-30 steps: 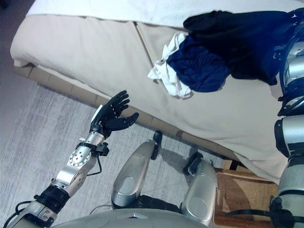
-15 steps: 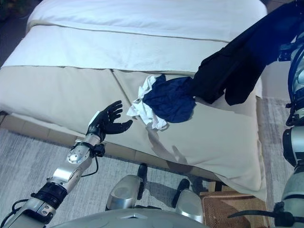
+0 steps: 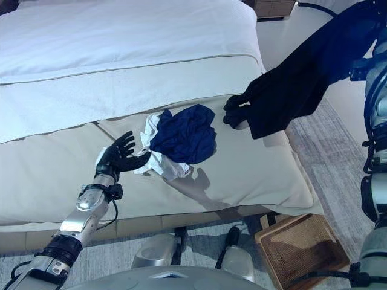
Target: Pick up the clothes from the bed and place them into the basket
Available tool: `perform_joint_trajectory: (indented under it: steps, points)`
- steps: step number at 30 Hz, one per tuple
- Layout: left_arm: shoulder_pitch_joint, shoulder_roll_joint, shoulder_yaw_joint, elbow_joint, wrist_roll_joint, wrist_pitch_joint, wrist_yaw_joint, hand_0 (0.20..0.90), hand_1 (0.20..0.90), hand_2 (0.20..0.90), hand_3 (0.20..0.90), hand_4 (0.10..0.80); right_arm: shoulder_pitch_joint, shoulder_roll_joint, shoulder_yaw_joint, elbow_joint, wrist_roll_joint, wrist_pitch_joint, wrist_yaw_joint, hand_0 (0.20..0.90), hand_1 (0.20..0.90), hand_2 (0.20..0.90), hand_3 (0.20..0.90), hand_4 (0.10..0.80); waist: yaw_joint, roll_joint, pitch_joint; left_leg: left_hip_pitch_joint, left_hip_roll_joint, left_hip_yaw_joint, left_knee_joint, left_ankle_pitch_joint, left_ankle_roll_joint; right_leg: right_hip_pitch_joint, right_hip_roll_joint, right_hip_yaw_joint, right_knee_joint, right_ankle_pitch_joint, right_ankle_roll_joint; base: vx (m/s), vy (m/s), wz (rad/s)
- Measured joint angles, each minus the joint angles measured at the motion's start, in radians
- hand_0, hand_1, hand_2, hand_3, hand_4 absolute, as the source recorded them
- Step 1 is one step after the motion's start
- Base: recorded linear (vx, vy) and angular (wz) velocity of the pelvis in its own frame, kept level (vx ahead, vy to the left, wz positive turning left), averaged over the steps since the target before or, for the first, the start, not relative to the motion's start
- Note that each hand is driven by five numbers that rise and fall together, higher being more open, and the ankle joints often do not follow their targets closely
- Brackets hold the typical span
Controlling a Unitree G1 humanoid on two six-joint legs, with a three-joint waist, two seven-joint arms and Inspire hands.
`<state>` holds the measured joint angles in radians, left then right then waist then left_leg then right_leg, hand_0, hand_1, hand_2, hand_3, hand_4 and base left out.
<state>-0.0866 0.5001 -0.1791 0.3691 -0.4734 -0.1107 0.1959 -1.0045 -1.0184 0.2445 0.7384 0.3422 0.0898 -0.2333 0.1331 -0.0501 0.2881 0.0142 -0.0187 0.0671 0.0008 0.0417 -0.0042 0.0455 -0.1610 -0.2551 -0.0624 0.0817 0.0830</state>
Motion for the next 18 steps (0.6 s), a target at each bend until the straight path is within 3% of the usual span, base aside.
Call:
perform_joint_trajectory:
  steps: [7,18]
  points:
    - [0.000,-0.070,-0.025,0.000,0.001,0.001,0.020,0.900,0.900,0.900,0.900,0.800,0.000,-0.032,0.003,0.003,0.001,0.001,-0.061,0.300,0.300,0.300,0.200,0.100,-0.038,0.006,-0.009,0.026,0.027,-0.003,-0.047,0.027,-0.013,0.012,0.042,0.007,-0.030,0.022,-0.006,-0.026,-0.050,-0.04]
    - [-0.001,-0.067,-0.030,0.014,0.001,0.000,0.034,0.900,0.900,0.900,0.900,0.800,0.044,-0.060,-0.140,-0.018,0.042,0.001,-0.163,0.300,0.300,0.300,0.200,0.100,-0.109,0.017,-0.015,0.089,0.037,0.066,-0.089,0.027,-0.013,0.021,0.050,0.080,-0.031,0.022,-0.006,0.011,-0.034,-0.18]
